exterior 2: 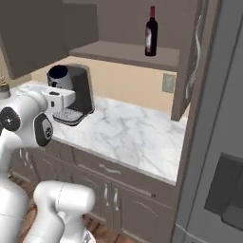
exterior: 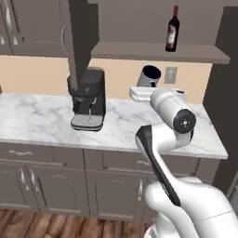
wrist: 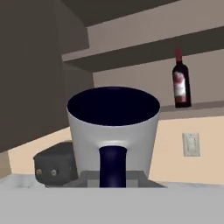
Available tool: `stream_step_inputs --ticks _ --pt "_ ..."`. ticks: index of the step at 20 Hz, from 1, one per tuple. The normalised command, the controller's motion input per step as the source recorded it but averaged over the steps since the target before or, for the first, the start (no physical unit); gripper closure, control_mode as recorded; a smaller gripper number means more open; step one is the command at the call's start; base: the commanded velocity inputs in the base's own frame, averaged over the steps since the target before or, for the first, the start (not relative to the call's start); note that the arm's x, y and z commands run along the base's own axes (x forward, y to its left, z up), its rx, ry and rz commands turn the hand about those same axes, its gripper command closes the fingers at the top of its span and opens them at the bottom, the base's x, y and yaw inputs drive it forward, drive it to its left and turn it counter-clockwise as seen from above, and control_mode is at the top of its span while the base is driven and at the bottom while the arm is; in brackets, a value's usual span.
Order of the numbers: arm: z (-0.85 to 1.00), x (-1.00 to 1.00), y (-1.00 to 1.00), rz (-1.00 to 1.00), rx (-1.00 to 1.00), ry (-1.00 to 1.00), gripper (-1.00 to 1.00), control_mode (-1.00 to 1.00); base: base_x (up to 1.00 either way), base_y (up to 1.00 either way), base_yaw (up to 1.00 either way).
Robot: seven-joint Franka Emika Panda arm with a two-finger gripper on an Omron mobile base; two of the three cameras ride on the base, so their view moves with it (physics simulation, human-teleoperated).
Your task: Open the cabinet directly in front. Then move the wine and the mug to the dining counter with the jar on it.
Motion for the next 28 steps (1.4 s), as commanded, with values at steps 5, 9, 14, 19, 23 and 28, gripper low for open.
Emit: stream_step_inputs --ticks 5,9,14,19,23,28 --pt "0.0 0.0 0.0 0.0 0.0 0.0 1.0 1.0 -0.1 0.0 0.97" --pt "0.0 0.0 0.0 0.0 0.0 0.0 1.0 1.0 -0.09 0.0 0.97" --pt "0.0 0.0 0.0 0.0 0.0 0.0 1.0 1.0 -0.1 0.0 0.97" --pt "0.0 0.0 0.0 0.0 0.0 0.0 1.0 1.0 -0.1 0.0 0.97" --pt "0.0 0.0 0.0 0.0 0.0 0.0 1.0 1.0 -0.09 0.0 0.97" --pt "0.0 0.0 0.0 0.0 0.0 0.0 1.0 1.0 -0.1 0.0 0.97"
